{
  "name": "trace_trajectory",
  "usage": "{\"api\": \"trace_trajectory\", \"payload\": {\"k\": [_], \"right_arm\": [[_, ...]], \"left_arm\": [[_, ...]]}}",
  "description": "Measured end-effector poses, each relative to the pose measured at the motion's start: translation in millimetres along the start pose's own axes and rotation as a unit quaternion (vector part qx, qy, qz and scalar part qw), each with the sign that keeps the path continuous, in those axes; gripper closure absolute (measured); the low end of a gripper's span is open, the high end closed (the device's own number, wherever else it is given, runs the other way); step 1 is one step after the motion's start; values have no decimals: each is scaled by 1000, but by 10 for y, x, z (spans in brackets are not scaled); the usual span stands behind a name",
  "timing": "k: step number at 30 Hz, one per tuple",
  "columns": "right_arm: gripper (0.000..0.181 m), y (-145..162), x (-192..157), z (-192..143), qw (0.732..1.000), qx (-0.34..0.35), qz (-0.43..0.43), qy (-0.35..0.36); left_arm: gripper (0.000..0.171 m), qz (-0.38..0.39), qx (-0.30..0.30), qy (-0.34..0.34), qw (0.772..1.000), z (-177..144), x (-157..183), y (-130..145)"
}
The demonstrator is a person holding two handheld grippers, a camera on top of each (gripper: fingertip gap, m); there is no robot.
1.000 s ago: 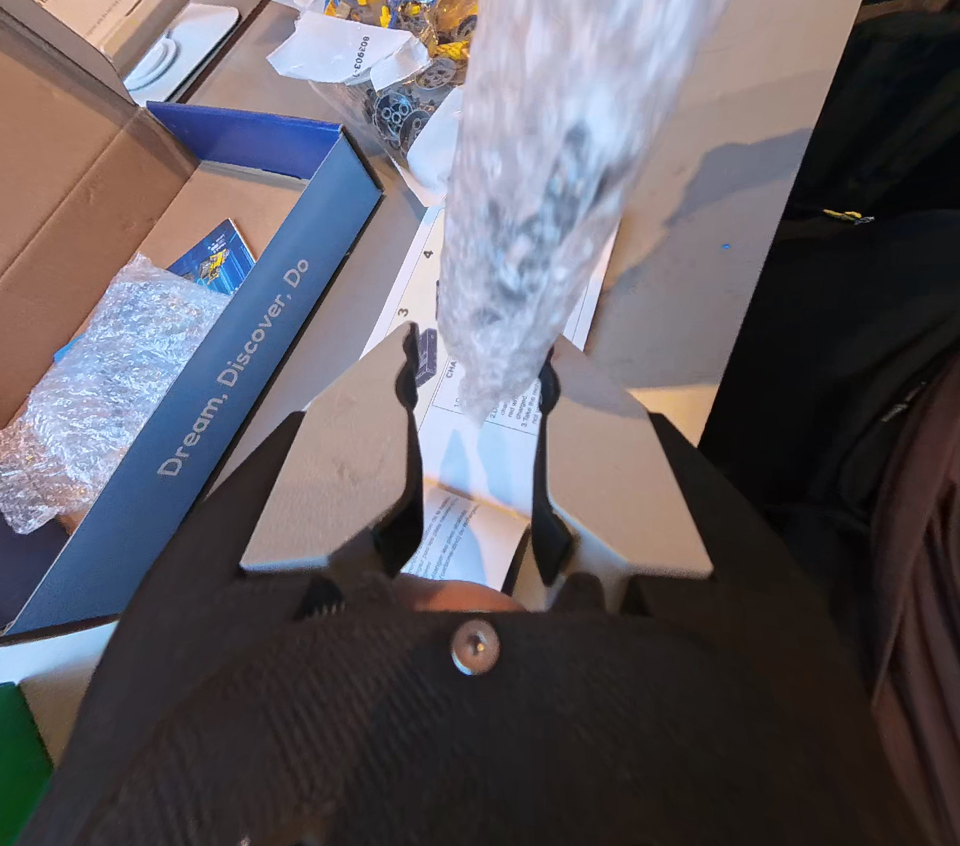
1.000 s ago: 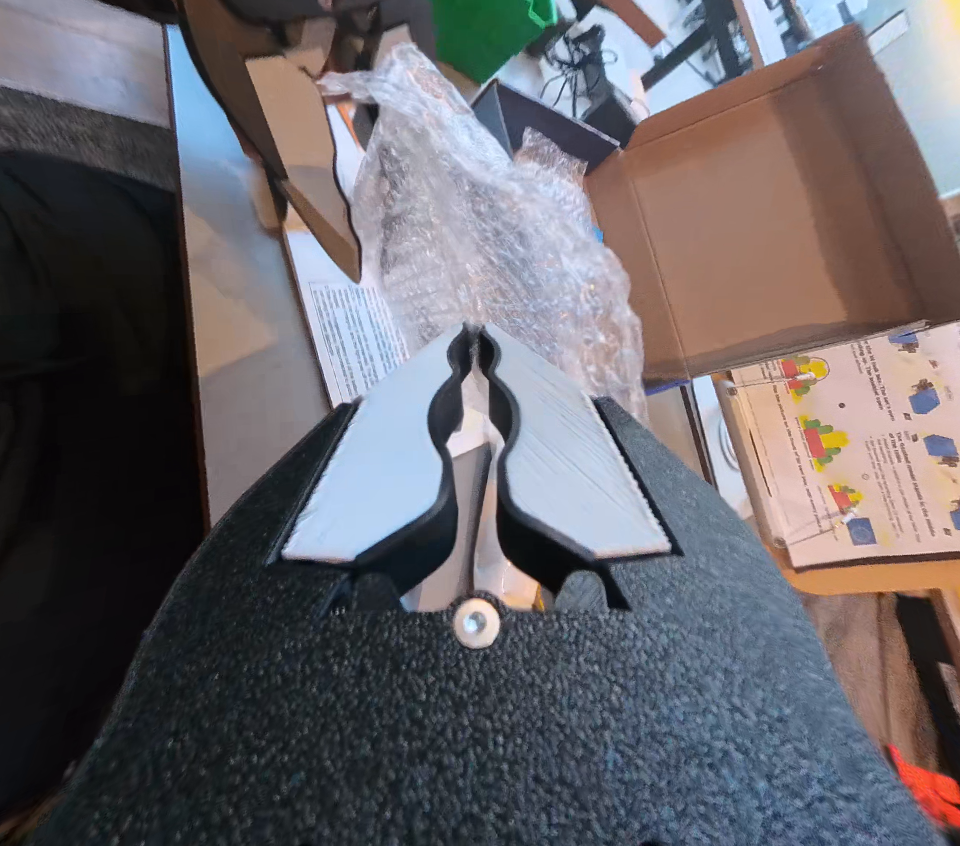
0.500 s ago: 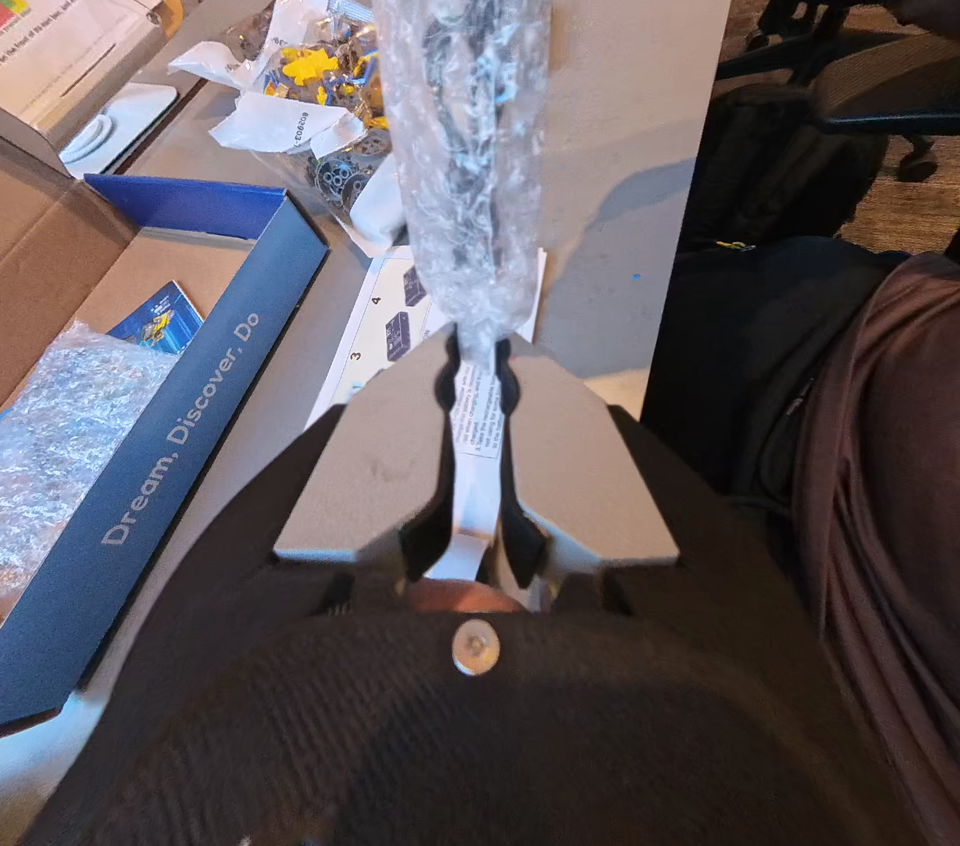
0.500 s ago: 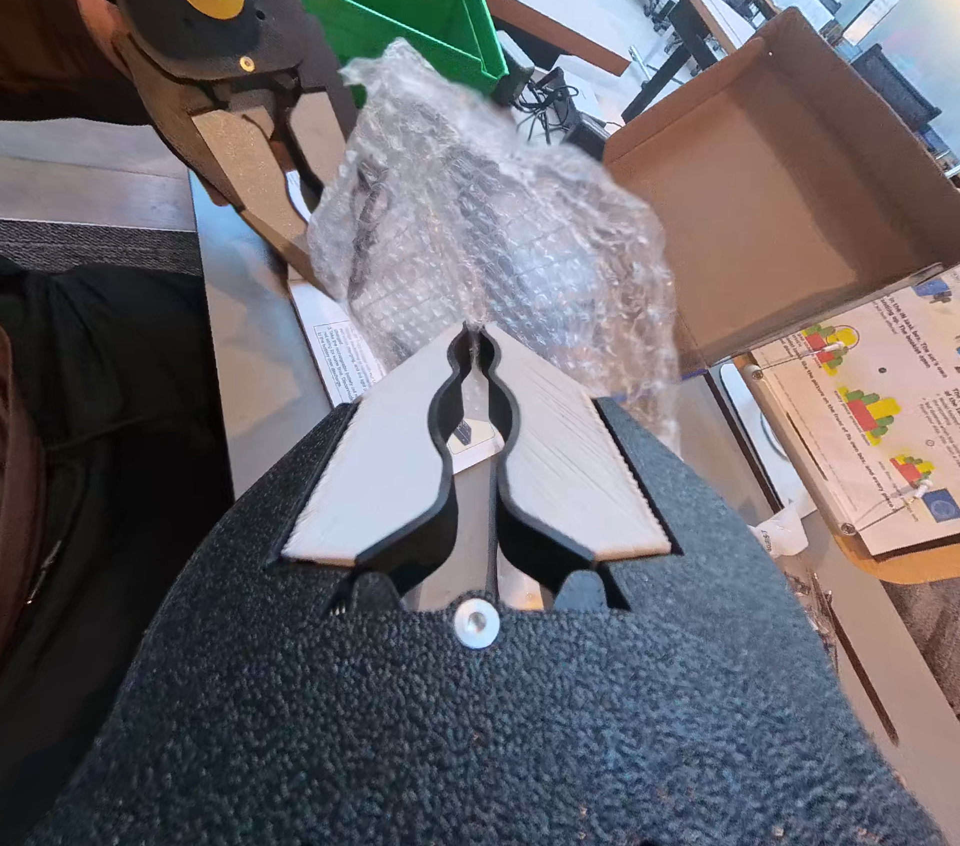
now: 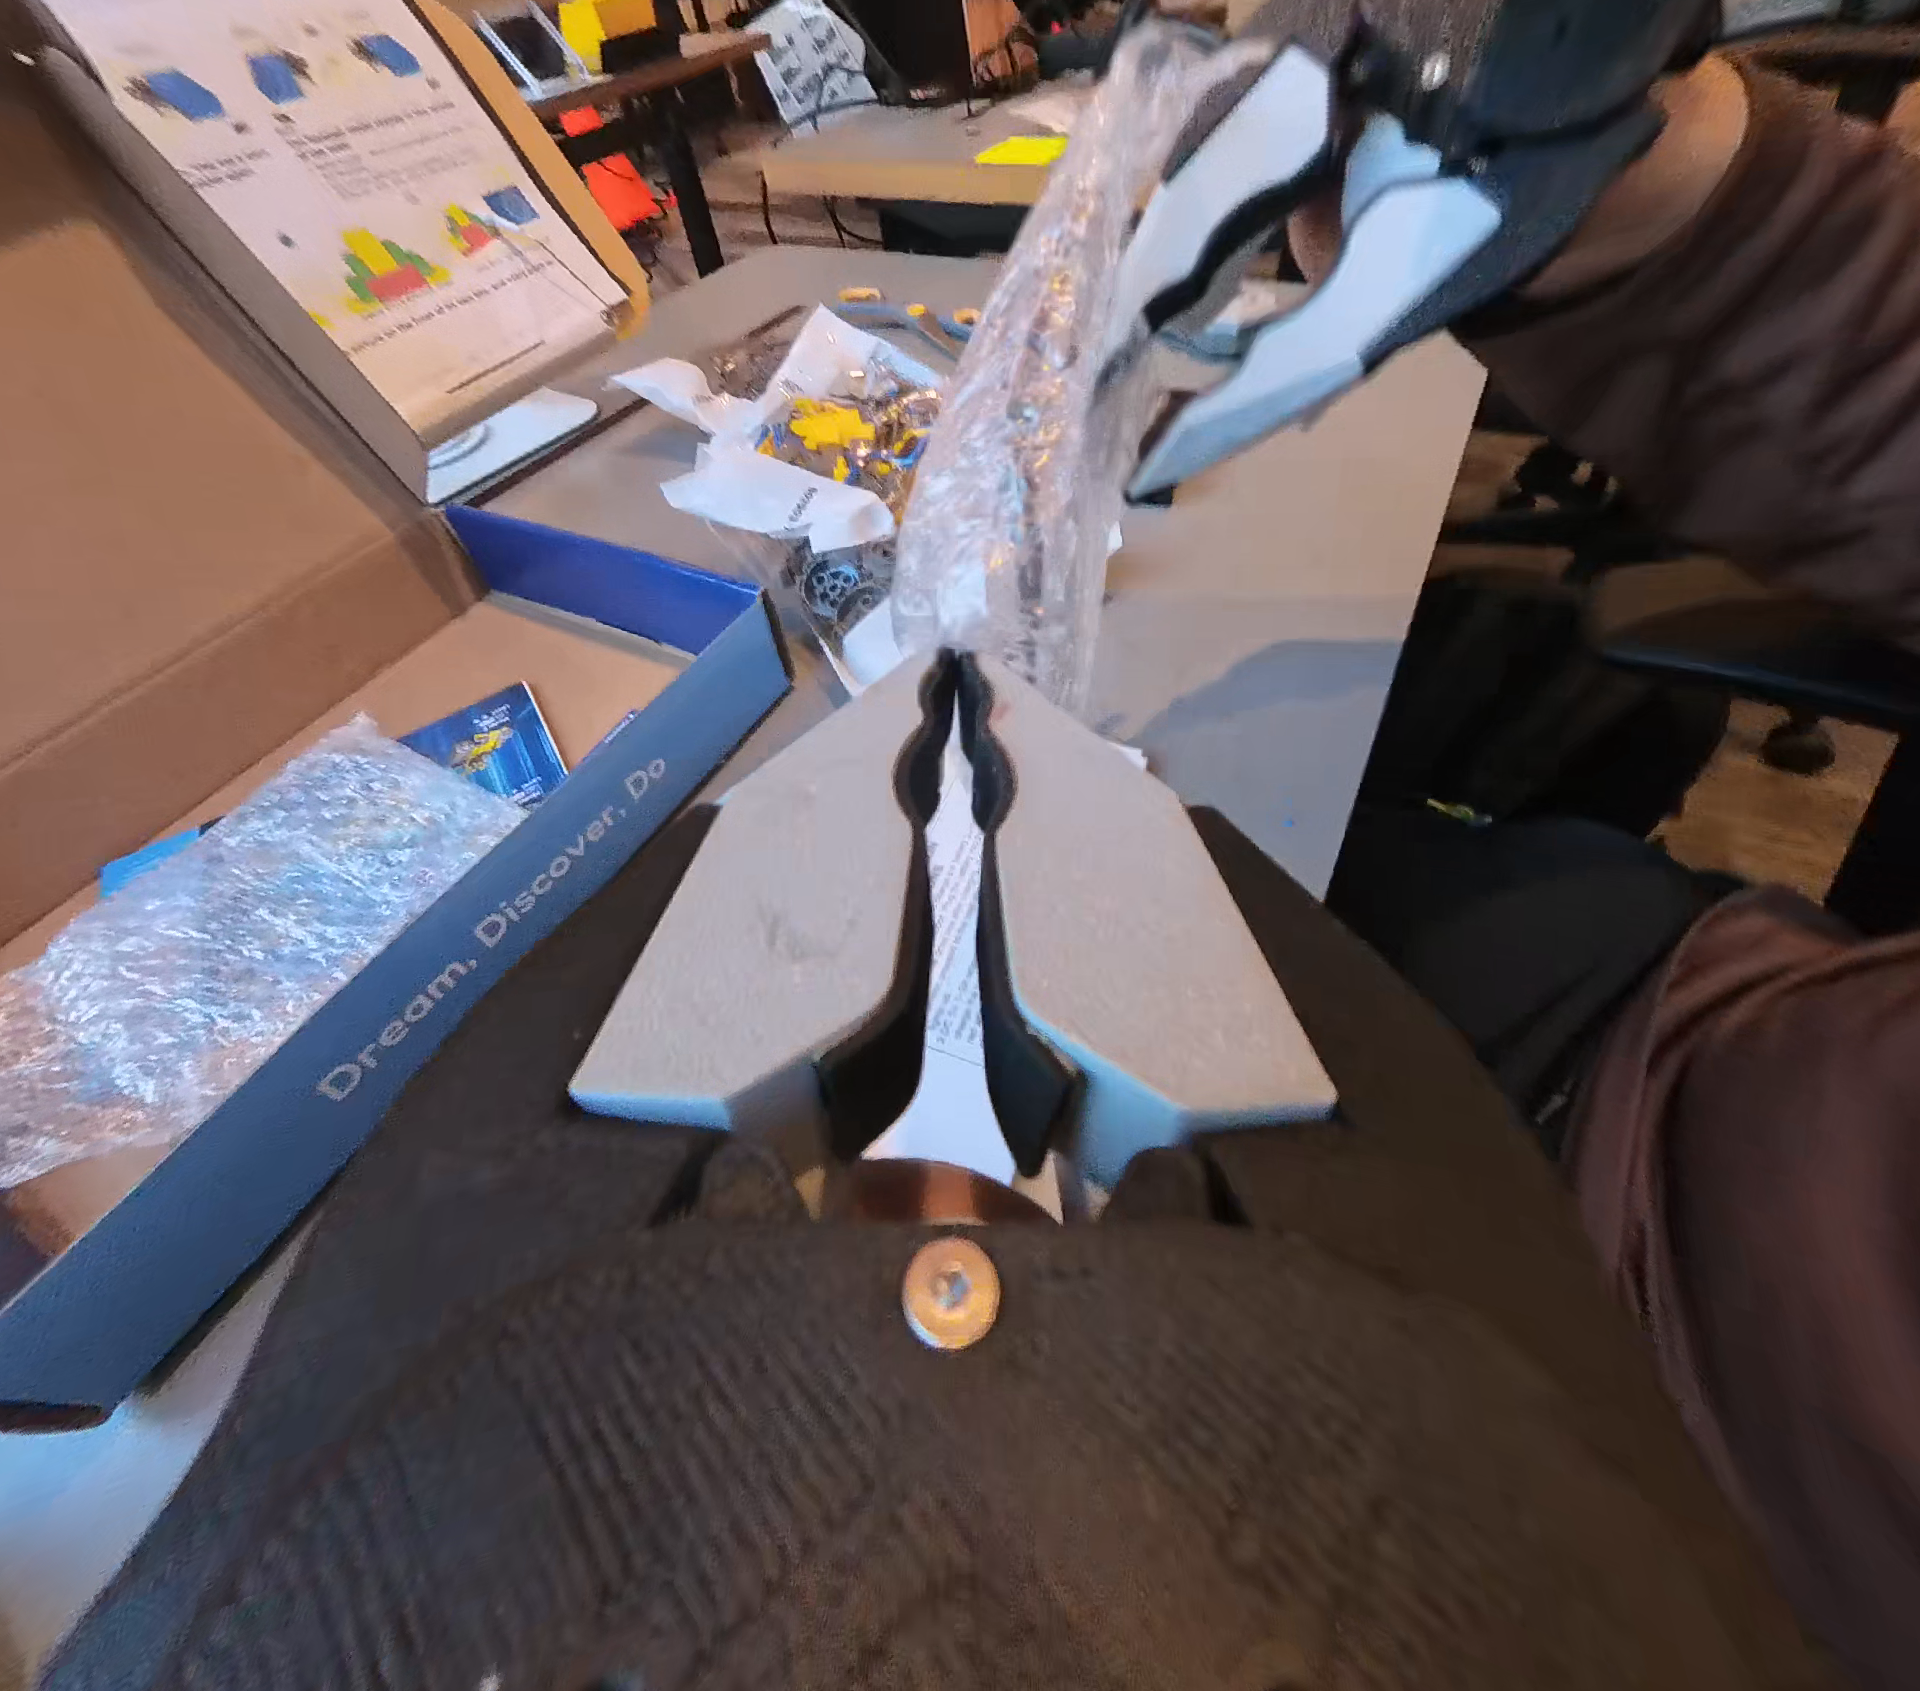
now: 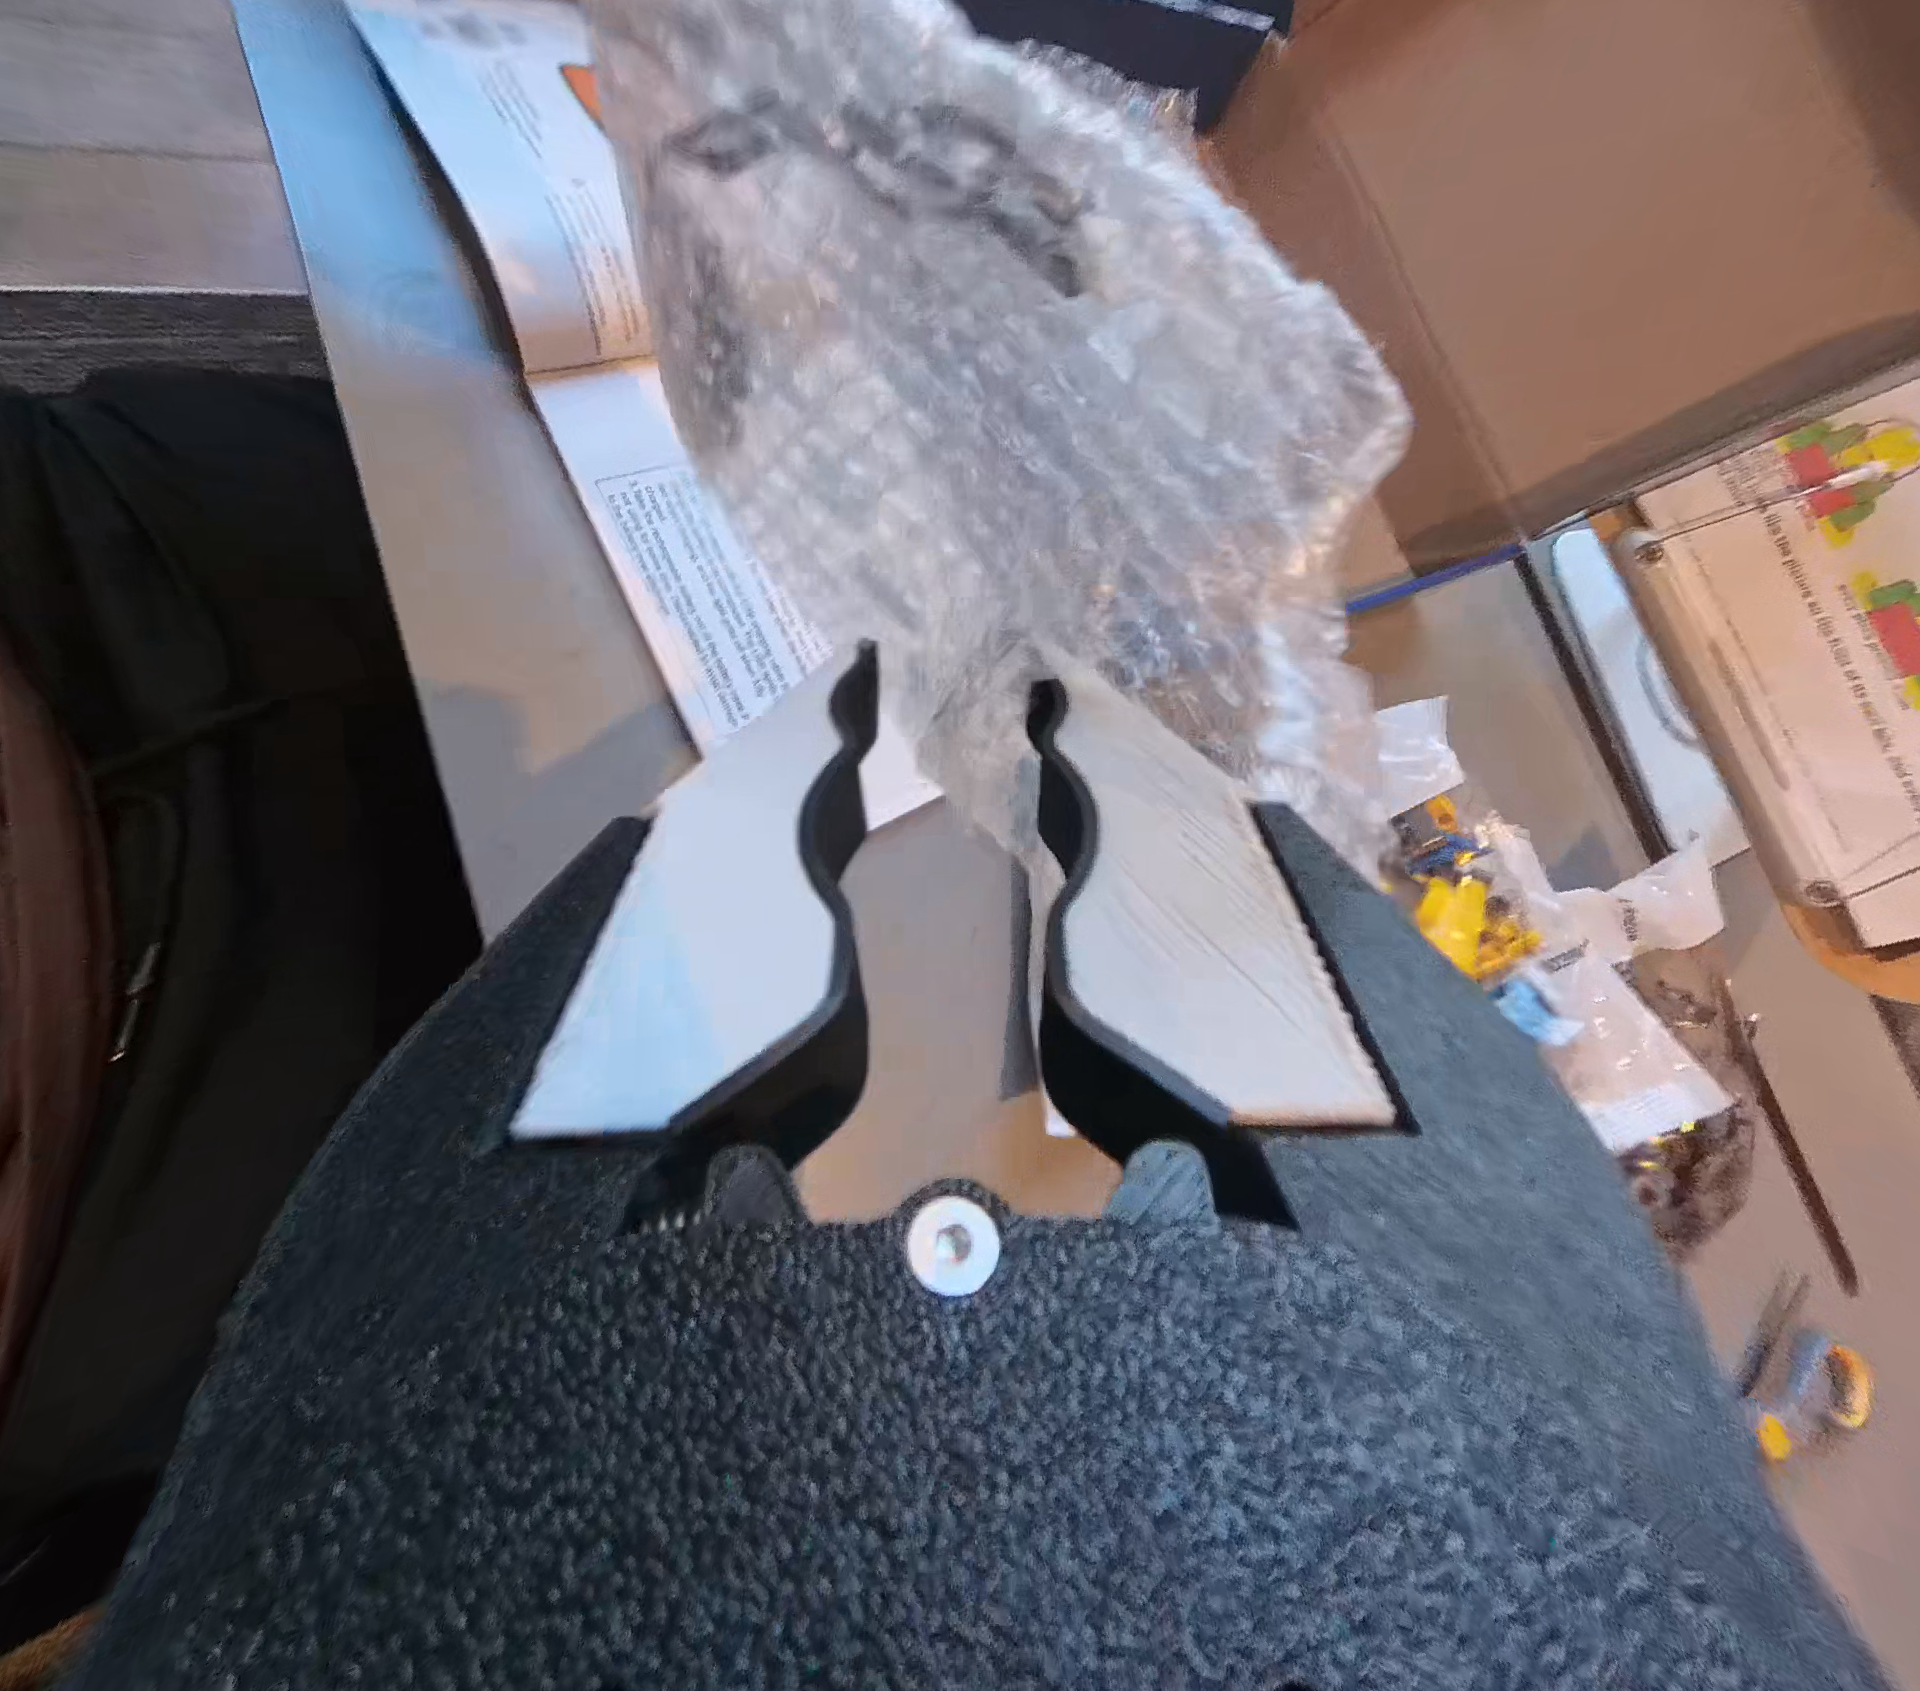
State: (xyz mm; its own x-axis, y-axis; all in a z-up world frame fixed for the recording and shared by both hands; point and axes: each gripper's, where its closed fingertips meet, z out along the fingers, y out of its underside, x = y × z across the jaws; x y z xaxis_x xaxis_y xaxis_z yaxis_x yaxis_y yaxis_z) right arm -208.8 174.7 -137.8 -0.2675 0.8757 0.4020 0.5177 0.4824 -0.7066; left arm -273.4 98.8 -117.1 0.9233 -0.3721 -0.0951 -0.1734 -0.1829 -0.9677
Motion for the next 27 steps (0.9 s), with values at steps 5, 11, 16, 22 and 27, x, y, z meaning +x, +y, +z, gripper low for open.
{"api": "trace_trajectory", "payload": {"k": [5,11,16,22,27], "right_arm": [[150,26,-171,-49,998,1,19,-65],[152,0,-216,-13,997,2,31,-76],[148,295,-132,116,996,-69,31,-52],[177,352,-79,194,997,-50,34,-52],[177,437,-92,252,995,-51,50,-70]], "left_arm": [[171,-2,-22,-52,998,-40,-180,56],[171,-12,-36,-47,998,73,-170,183],[171,-40,-25,-50,998,65,-251,195],[171,-96,12,-56,994,-9,-397,138],[143,-87,-100,-10,991,128,-241,581]]}}
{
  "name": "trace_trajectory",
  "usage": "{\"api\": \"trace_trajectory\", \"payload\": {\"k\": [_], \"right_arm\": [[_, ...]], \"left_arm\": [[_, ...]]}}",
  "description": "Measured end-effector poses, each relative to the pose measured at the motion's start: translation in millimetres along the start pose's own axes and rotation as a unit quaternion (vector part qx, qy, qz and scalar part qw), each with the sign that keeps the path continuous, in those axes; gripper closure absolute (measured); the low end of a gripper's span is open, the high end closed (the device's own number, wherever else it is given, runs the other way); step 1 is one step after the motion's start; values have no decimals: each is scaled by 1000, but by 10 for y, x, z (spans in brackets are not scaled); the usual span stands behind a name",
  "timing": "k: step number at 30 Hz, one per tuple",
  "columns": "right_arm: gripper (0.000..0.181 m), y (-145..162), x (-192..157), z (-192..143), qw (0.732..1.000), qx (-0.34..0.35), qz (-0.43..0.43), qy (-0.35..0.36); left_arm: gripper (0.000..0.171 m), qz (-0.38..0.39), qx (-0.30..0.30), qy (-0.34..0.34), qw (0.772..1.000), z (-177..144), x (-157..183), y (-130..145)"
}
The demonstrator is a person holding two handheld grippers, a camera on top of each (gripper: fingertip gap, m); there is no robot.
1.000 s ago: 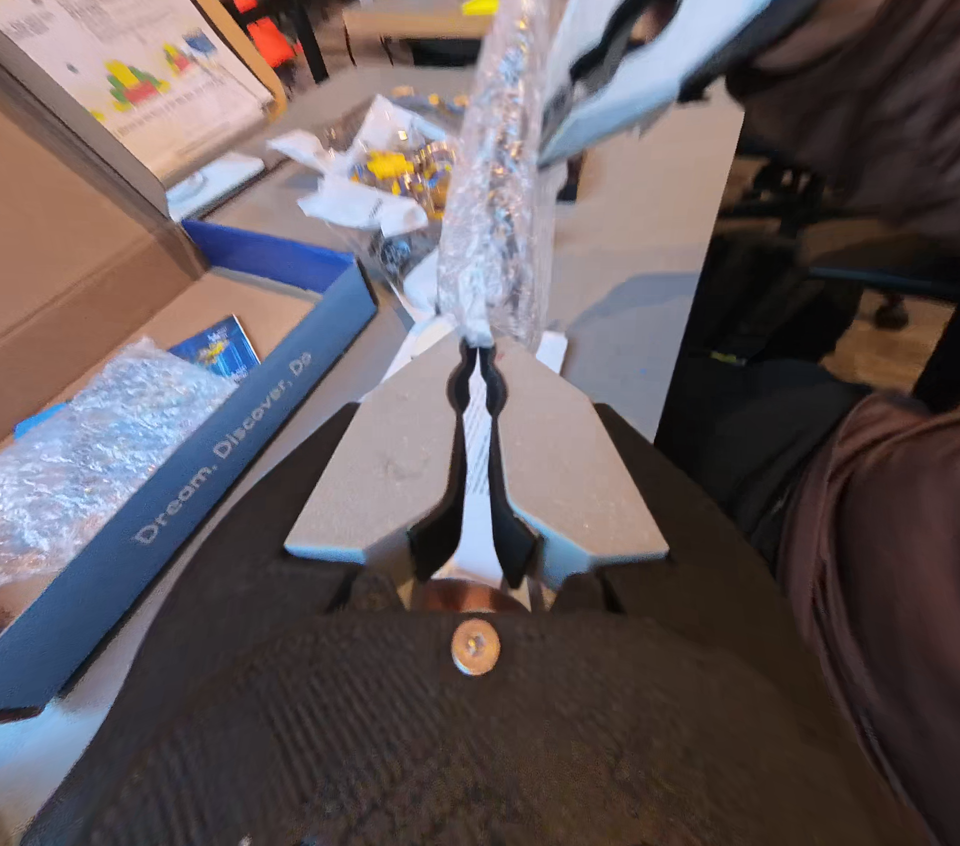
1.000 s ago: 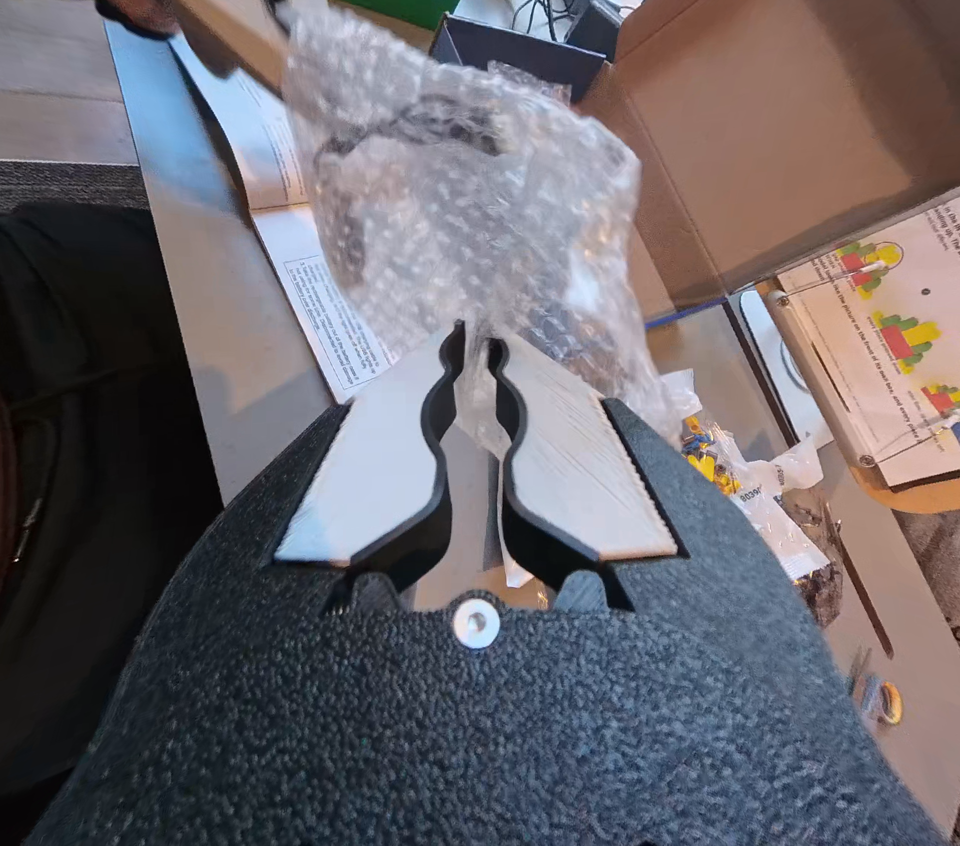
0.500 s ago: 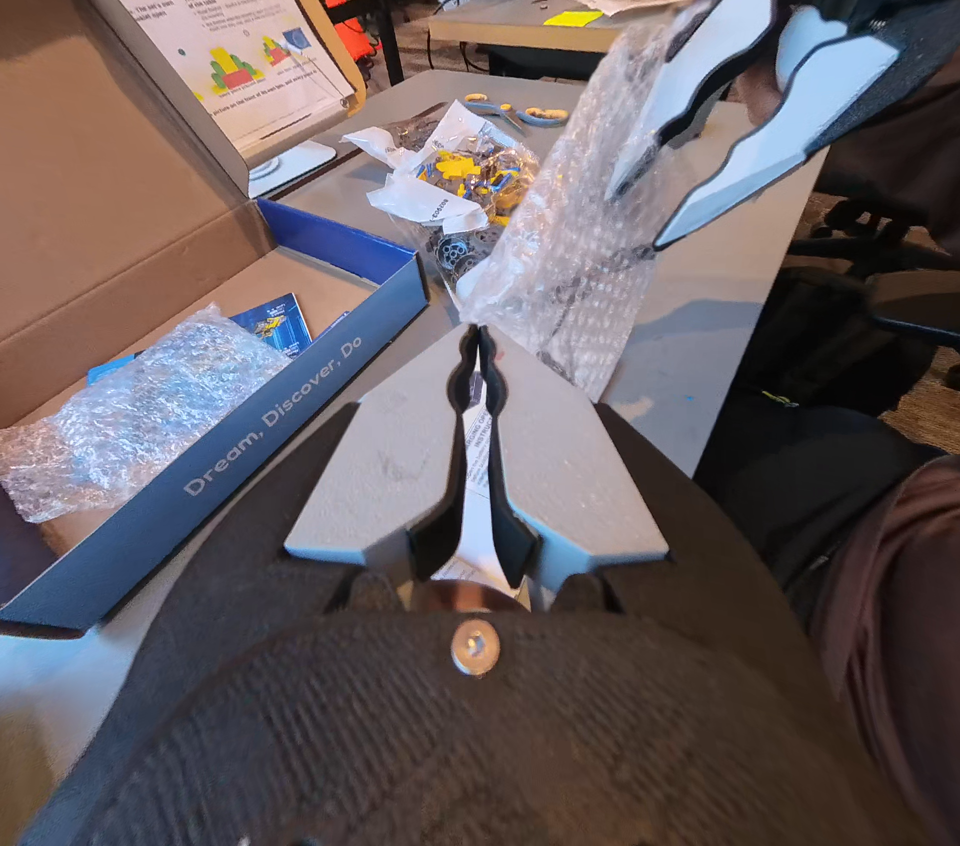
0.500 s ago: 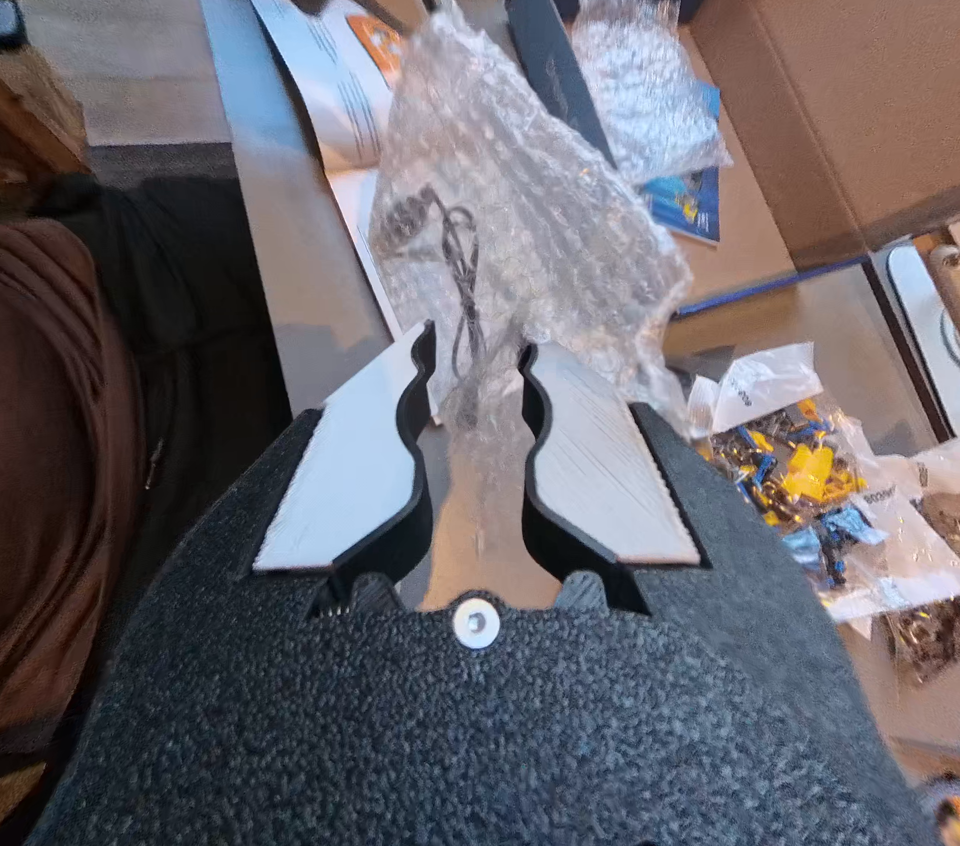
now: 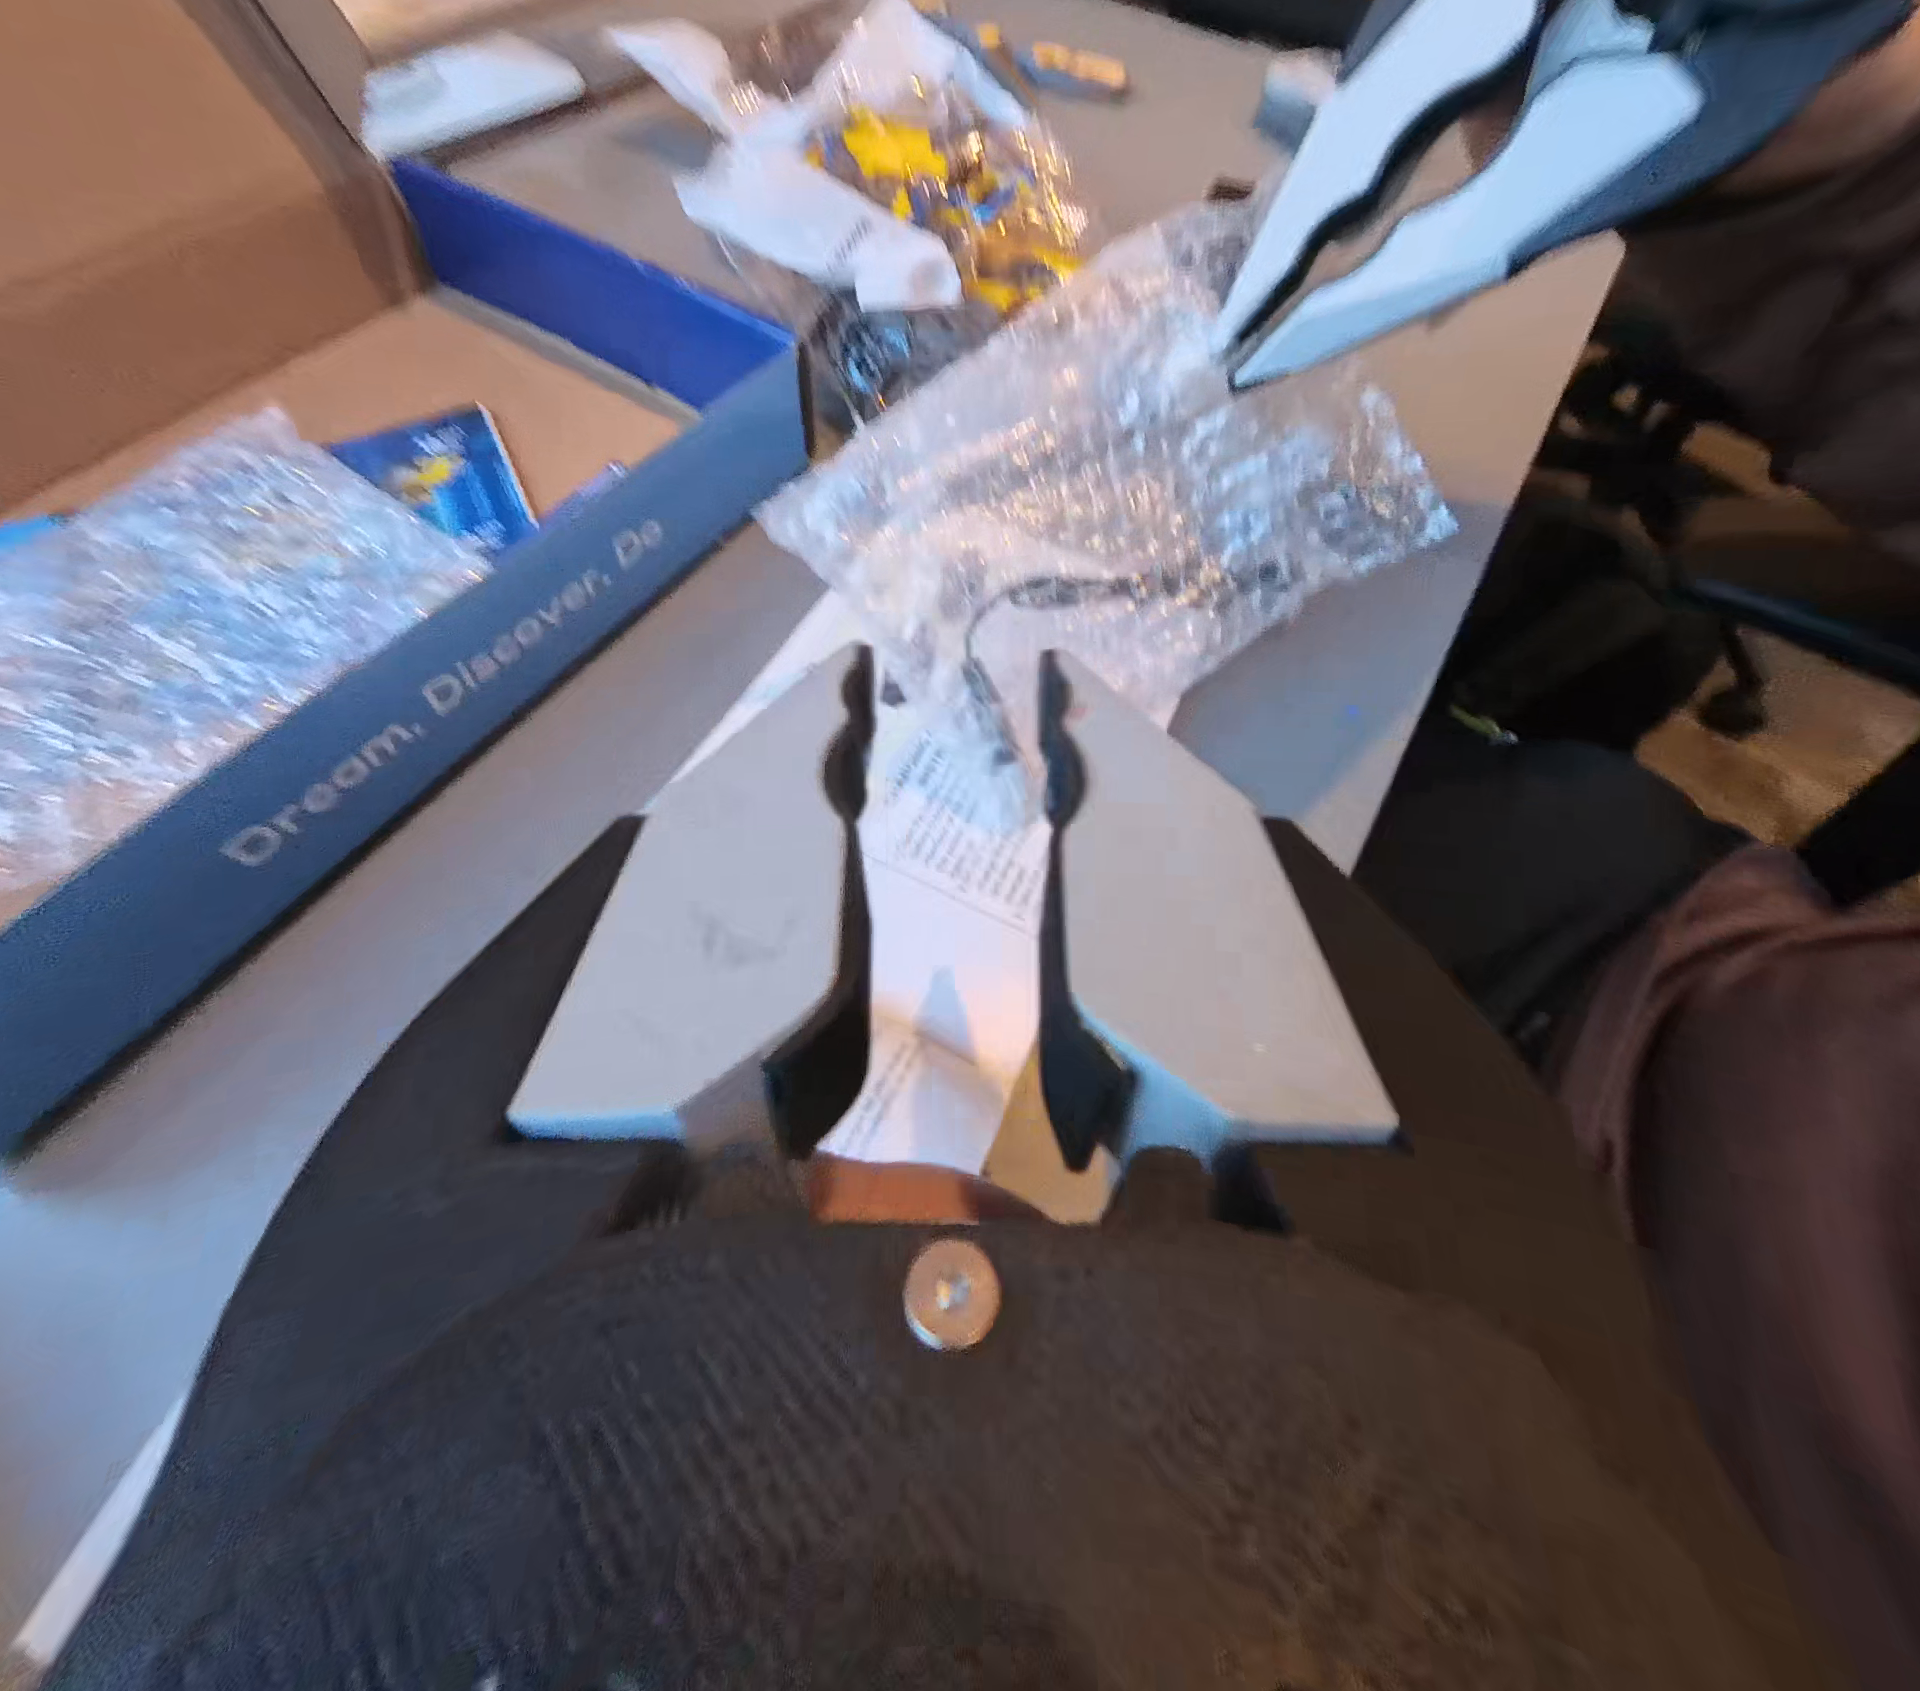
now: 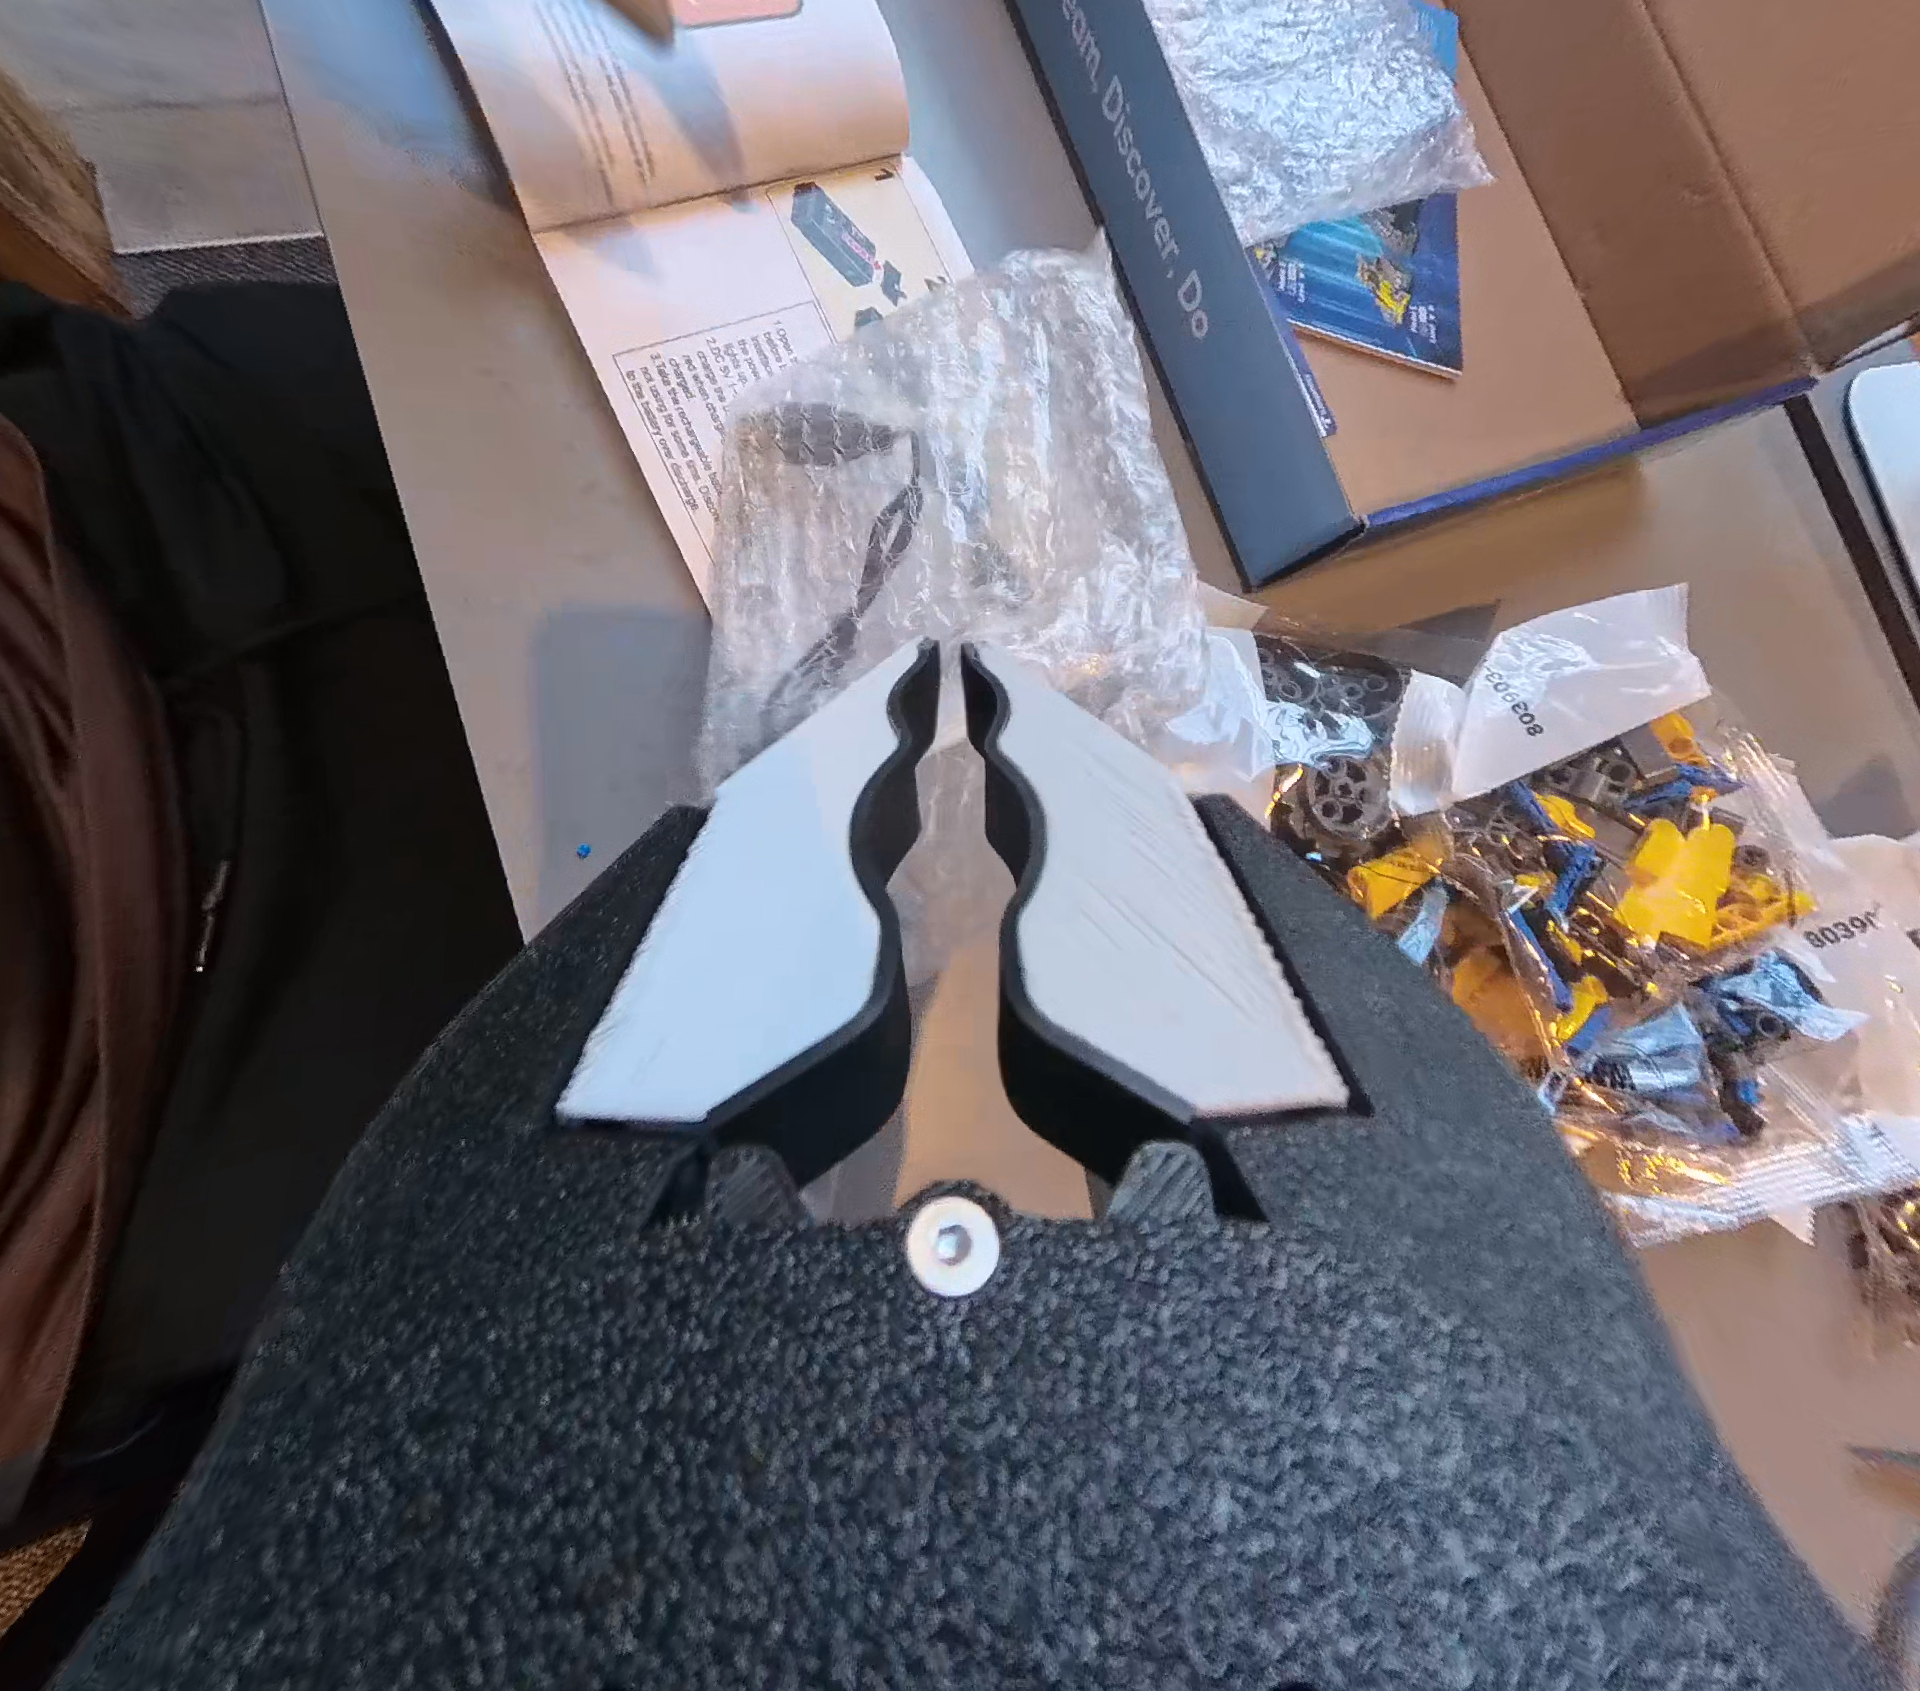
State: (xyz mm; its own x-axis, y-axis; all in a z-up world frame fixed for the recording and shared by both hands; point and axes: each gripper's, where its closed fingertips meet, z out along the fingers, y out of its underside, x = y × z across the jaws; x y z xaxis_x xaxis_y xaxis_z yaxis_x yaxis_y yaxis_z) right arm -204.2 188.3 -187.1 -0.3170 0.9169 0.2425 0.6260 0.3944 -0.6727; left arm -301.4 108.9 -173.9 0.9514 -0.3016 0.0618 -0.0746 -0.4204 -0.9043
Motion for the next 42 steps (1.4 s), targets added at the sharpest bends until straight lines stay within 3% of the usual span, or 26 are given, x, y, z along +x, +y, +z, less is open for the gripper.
{"api": "trace_trajectory", "payload": {"k": [4,8,13,17,19,22,26,28,31,34,37,39,42], "right_arm": [[181,-85,-47,22,1000,18,-14,-4],[181,-203,-120,-67,998,41,-57,-2],[181,-319,-202,-228,993,74,-94,-8],[181,-402,-237,-347,987,103,-120,-3],[181,-381,-189,-365,989,98,-111,4],[178,-201,-32,-301,995,52,-77,23],[140,-16,-21,-274,1000,12,-21,-12],[142,-45,-67,-346,999,27,-19,-30],[159,-230,-130,-525,996,80,-30,-40],[159,-464,-341,-731,985,139,-26,-94],[158,-686,-566,-834,973,182,-25,-140],[148,-838,-481,-751,977,191,-14,-93],[131,-882,-238,-521,988,153,0,11]], "left_arm": [[127,-33,-41,38,998,252,98,250],[115,-78,-44,70,994,384,133,345],[118,-126,-4,83,988,392,83,266],[141,-166,42,110,979,390,131,135],[169,-149,53,109,981,371,142,112],[171,-136,83,83,984,288,83,-33],[171,-91,86,18,992,150,-13,-166],[171,-85,97,9,992,81,1,-260],[171,-73,83,-5,994,58,38,-281],[171,-34,60,-56,996,71,-18,-243],[171,-19,52,-63,997,104,25,-238],[171,-17,51,-52,997,129,101,-248],[171,3,45,-48,998,150,205,-268]]}}
